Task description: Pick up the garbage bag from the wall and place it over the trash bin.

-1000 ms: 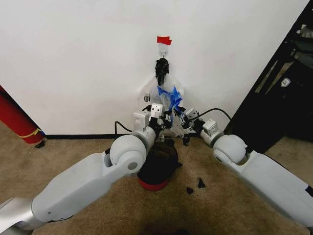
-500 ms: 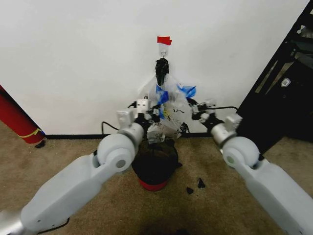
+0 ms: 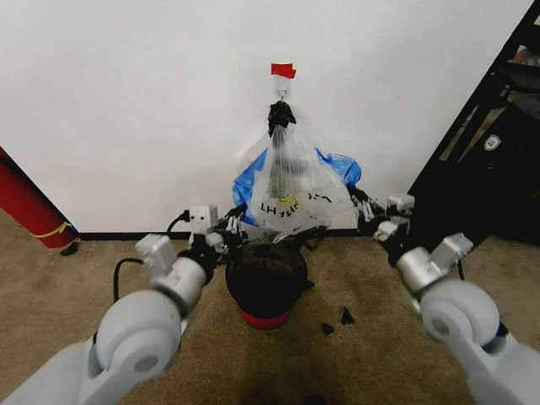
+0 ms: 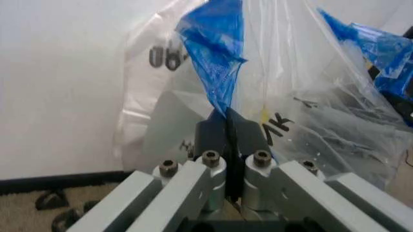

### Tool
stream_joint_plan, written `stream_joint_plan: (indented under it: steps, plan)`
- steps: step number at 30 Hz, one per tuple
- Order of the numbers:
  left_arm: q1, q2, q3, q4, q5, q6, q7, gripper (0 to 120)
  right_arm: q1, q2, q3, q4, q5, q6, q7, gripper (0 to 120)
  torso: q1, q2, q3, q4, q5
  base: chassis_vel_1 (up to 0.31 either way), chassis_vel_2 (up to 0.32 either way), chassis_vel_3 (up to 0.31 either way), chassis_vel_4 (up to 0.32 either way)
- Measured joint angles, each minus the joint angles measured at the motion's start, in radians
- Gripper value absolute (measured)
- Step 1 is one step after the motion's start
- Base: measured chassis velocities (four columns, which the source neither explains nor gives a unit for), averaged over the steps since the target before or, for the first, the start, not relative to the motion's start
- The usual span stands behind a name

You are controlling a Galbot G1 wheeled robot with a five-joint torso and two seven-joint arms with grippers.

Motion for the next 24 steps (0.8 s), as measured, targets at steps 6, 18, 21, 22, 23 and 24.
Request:
stream_joint_plan:
  steps: [6,18,21,22,23,24]
  plan:
    - [0.052,0.000,-0.001,-0.023,0.009,-0.003,-0.001,0,-0.092,0.011,0.067,0.037,-0.011,0.018,-0.019,0,0.000,0.000,0.000,0.0000,0.0001,0.000,0.000,0.000,0.000]
    - [0.195,0.004,-0.017,-0.028,0.096,-0.031,0.018,0,-0.245,0.029,0.115,0.094,-0.065,0.064,-0.053,0,0.000,0.000,0.000,0.0000,0.0001,0.000,0.000,0.000,0.000]
    - [0.192,0.006,-0.026,-0.027,0.097,-0.032,0.018,0,-0.225,0.020,0.132,0.110,-0.035,0.052,-0.042,0,0.000,0.000,0.000,0.0000,0.0001,0.000,0.000,0.000,0.000]
    - [0.196,0.009,-0.031,-0.027,0.097,-0.032,0.018,0,-0.214,0.011,0.139,0.119,-0.015,0.044,-0.036,0,0.000,0.000,0.000,0.0000,0.0001,0.000,0.000,0.000,0.000]
    - [0.201,0.011,-0.036,-0.027,0.098,-0.032,0.018,0,-0.207,0.004,0.145,0.126,-0.003,0.040,-0.032,0,0.000,0.000,0.000,0.0001,0.0001,0.000,0.000,0.000,0.000]
    - [0.201,0.011,-0.036,-0.027,0.098,-0.032,0.018,0,-0.207,0.004,0.145,0.126,-0.003,0.040,-0.032,0,0.000,0.000,0.000,0.0001,0.0001,0.000,0.000,0.000,0.000]
